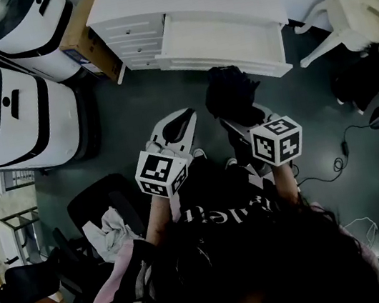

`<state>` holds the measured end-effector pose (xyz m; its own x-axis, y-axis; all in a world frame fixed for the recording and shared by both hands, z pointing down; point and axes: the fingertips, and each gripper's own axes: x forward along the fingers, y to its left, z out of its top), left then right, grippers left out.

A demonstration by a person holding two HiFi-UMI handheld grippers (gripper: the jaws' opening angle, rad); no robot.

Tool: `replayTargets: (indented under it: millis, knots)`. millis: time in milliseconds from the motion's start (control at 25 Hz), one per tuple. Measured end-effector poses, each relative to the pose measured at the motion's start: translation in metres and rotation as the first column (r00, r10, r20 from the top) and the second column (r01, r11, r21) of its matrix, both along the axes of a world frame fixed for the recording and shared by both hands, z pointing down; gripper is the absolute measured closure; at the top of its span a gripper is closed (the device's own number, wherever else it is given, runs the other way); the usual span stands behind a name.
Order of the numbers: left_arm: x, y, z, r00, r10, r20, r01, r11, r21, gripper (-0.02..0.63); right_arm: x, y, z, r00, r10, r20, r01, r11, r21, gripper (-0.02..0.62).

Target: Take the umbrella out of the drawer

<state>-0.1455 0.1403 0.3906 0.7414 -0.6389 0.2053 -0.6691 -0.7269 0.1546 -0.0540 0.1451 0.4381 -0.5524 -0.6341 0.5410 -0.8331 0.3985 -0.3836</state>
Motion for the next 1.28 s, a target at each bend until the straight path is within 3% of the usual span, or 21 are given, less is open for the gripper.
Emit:
replayTargets:
  millis: [440, 1280]
  knots:
    - [0.025, 0.028, -0.007, 0.999, -0.043, 0.018, 0.043, 0.999, -0.008, 0.581, 0.028, 0.025, -0.008, 0.999, -0.033, 0.017, 0.033, 0.999, -0.003, 0.318]
    - [0.028, 0.043, -0.009, 0.996, -0.087, 0.018, 0.087, 0.996, -0.002, 0.581, 0.031, 0.039, -0.007, 0.997, -0.069, 0.027, 0.070, 0.998, -0.006, 0.318]
